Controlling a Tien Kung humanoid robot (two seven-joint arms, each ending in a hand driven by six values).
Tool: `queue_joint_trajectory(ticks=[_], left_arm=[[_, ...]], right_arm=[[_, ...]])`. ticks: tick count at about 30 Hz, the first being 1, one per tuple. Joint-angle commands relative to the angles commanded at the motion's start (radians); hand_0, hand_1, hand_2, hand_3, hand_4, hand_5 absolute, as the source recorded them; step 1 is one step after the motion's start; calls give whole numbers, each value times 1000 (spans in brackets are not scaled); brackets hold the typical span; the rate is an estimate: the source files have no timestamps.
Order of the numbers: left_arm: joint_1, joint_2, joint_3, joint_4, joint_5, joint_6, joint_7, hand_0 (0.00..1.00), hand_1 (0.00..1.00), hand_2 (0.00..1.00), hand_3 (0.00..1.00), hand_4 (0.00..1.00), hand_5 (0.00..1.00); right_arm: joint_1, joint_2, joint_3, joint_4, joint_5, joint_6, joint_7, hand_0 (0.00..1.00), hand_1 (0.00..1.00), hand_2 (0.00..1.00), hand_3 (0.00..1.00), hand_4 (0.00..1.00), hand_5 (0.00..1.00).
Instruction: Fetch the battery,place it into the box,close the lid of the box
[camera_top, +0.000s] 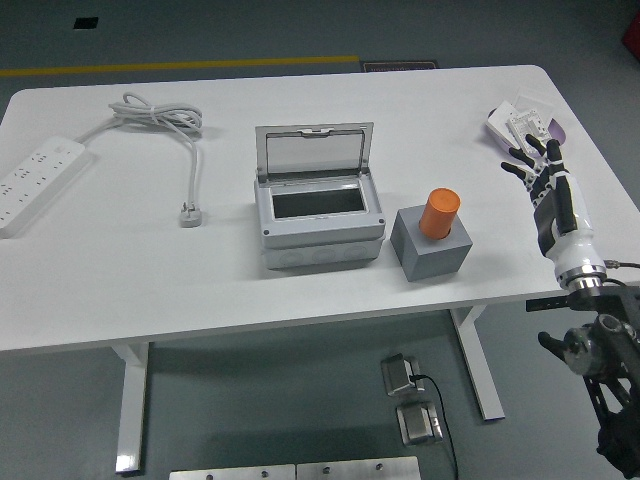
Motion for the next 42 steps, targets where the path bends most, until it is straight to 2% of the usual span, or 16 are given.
queue_joint_trajectory(ticks=[6, 8, 9, 14, 15, 20, 21, 26, 27, 32, 33, 42], left_arm=[[0, -3, 2, 0, -2, 0, -1, 622, 638, 610, 597, 613, 136], [0, -5, 5, 0, -4, -1, 0, 622, 638, 610, 597, 613, 136], [1, -5, 6, 0, -5, -1, 0, 621, 637, 610, 597, 615, 138], [0, -4, 7, 0, -6, -2, 0, 621, 637, 610, 597, 615, 138], [-1, -4, 7, 0, -6, -2, 0, 621, 638, 610, 597, 616, 140], [-1, -7, 10, 0, -8, -1, 0, 621, 638, 610, 597, 616, 140], [0, -7, 10, 0, -8, 0, 1, 621, 637, 610, 597, 617, 141], [1, -7, 7, 0, -7, 2, 2, 621, 637, 610, 597, 617, 141], [2, -6, 7, 0, -6, 3, 2, 621, 637, 610, 597, 617, 141], [0, -6, 3, 0, -3, 5, -1, 621, 637, 610, 597, 617, 141], [0, -6, 2, 0, -3, 5, -2, 621, 641, 610, 597, 616, 141], [-1, -8, 5, 0, -4, 4, -3, 621, 642, 612, 597, 617, 141]], right_arm=[[58, 13, -13, -56, -20, -10, 22, 993, 769, 829, 887, 953, 998], [97, 14, -31, -95, -46, -19, 36, 993, 769, 829, 887, 953, 998], [118, 12, -42, -116, -61, -23, 42, 958, 761, 820, 877, 962, 998], [208, 7, -80, -213, -129, -44, 70, 958, 761, 820, 877, 962, 998], [221, 8, -83, -229, -140, -48, 75, 863, 750, 813, 868, 978, 879], [260, 16, -94, -289, -172, -51, 93, 863, 750, 813, 868, 978, 879], [263, 18, -96, -297, -173, -50, 95, 816, 788, 834, 910, 976, 706], [268, 26, -105, -313, -178, -43, 97, 816, 788, 834, 910, 976, 706], [267, 27, -107, -314, -179, -41, 97, 729, 837, 927, 946, 965, 448], [262, 36, -115, -314, -187, -34, 95, 729, 837, 927, 946, 965, 448], [260, 39, -116, -314, -188, -33, 95, 695, 879, 962, 938, 958, 432], [239, 65, -124, -315, -190, -32, 98, 692, 888, 971, 941, 966, 441]])
